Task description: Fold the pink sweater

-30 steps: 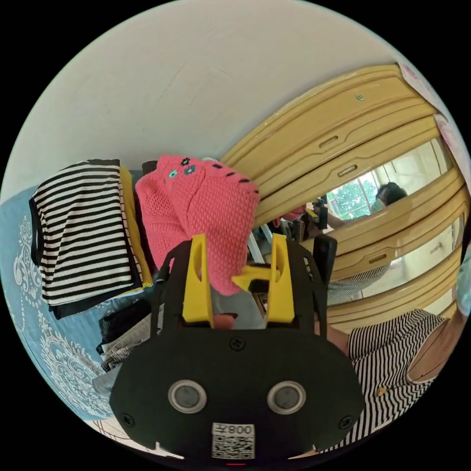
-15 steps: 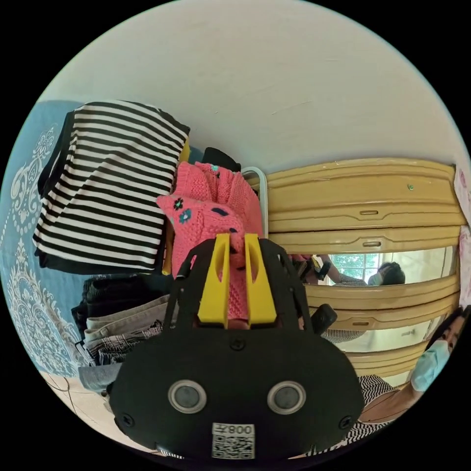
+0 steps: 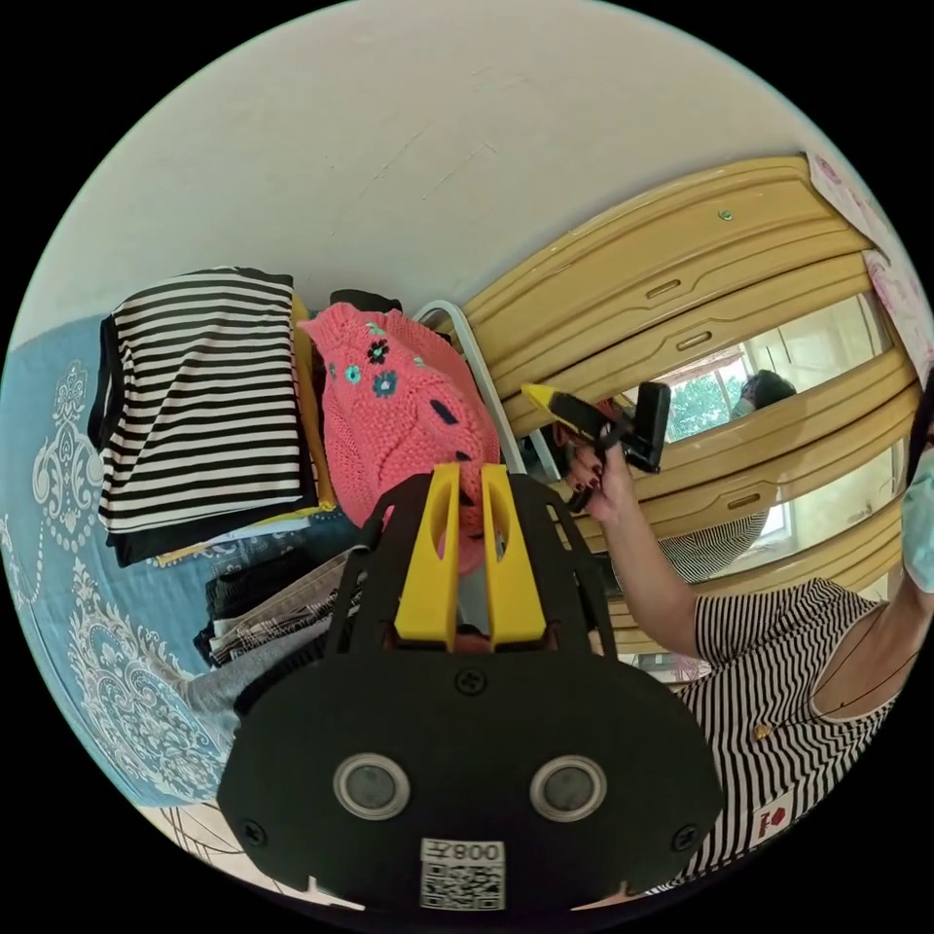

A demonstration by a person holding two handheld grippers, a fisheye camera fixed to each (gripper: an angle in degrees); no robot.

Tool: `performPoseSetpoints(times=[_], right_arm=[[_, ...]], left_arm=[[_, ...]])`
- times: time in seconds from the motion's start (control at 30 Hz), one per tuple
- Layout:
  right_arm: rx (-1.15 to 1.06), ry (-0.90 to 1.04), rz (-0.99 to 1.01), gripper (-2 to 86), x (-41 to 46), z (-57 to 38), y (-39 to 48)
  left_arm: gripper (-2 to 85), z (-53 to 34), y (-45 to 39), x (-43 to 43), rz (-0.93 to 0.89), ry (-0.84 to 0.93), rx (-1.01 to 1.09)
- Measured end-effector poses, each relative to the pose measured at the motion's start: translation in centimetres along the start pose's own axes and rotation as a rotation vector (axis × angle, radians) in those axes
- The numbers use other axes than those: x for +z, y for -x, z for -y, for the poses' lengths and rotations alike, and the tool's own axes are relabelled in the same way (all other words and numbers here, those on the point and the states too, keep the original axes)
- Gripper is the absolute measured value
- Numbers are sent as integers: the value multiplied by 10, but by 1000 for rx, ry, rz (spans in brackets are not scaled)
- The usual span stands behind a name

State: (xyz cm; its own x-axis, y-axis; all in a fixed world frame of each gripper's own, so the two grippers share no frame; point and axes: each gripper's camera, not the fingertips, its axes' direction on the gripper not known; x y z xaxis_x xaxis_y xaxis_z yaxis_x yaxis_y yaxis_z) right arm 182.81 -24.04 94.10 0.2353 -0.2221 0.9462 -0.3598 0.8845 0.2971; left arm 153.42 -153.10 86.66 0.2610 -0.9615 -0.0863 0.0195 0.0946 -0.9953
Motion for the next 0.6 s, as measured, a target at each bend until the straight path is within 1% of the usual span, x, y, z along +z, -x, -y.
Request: performPoseSetpoints(times=[0.03,0.13,0.33,0.47,0.53,0.6], right_arm=[[-17,52,-41,81,16,31,-2],[-59,195,-120,93,63,102,-3],[-203,410,-340,98,153,193,17],[-260,576,-433,98,210,223,18],[-291,696,-492,96,246,229,17],[-307,752,-541,91,267,229,16]], left_arm=[[30,-1,-1,1,-3,4,1],[28,-5,-6,2,-5,3,13],[28,-10,-16,7,-1,39,48],[27,-17,-16,9,-13,31,54],[27,-21,-14,9,-26,23,48],[26,-27,-11,11,-36,19,39]])
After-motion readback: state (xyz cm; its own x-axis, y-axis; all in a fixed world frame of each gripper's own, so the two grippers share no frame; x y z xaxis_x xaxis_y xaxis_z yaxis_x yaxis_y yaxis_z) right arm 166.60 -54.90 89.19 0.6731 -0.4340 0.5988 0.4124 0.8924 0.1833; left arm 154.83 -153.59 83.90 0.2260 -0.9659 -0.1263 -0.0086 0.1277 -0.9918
